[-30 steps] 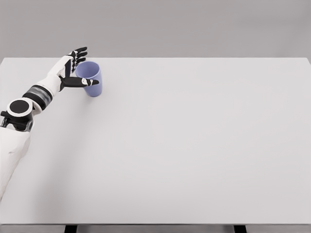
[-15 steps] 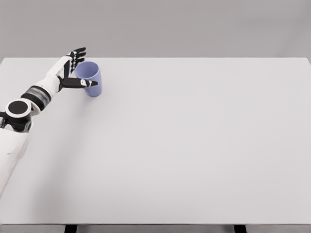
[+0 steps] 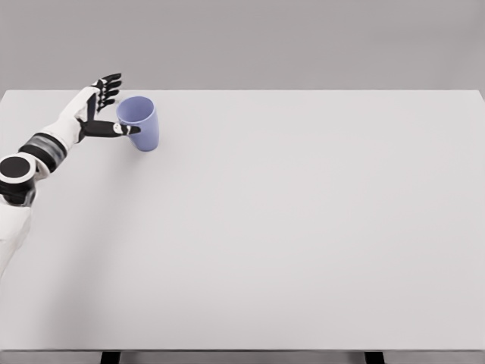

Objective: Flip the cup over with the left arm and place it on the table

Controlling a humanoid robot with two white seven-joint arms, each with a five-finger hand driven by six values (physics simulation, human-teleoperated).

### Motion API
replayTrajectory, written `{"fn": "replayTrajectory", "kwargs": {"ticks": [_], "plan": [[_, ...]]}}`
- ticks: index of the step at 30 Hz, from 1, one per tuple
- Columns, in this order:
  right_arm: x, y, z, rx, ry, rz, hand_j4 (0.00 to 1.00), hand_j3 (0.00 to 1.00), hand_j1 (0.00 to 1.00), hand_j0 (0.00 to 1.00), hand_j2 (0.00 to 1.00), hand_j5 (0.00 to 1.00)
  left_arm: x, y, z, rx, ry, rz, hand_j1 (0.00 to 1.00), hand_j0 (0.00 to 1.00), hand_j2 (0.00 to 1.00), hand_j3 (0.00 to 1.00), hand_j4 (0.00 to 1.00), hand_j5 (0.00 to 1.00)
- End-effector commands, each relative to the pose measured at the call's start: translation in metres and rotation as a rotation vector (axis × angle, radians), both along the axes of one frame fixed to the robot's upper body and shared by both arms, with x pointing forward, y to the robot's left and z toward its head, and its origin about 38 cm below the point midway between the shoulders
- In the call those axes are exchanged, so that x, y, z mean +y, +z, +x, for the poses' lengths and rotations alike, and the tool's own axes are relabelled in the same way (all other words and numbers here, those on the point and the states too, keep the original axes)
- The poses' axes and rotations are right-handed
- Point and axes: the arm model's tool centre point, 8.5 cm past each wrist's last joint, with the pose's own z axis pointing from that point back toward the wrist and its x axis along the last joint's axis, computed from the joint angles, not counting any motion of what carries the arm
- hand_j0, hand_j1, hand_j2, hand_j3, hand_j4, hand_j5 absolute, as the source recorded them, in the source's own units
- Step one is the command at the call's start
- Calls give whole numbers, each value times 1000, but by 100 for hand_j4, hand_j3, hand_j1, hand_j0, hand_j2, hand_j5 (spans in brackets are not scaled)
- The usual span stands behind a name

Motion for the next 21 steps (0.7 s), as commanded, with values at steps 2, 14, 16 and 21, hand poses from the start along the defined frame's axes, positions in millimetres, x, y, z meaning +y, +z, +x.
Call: {"fn": "replayTrajectory", "kwargs": {"ticks": [2, 14, 16, 21], "plan": [[0, 0, 0, 0, 0, 0, 100, 100, 100, 100, 100, 100, 12, 3, -2, 1, 14, 22, 100, 100, 100, 100, 100, 100], [0, 0, 0, 0, 0, 0, 100, 100, 100, 100, 100, 100, 78, 47, -17, -172, 14, 171, 100, 100, 100, 100, 100, 100], [0, 0, 0, 0, 0, 0, 100, 100, 100, 100, 100, 100, 76, 48, -19, -178, 5, 175, 100, 100, 100, 100, 100, 100], [0, 0, 0, 0, 0, 0, 100, 100, 100, 100, 100, 100, 69, 52, -28, -253, -55, 185, 100, 100, 100, 100, 100, 100]]}}
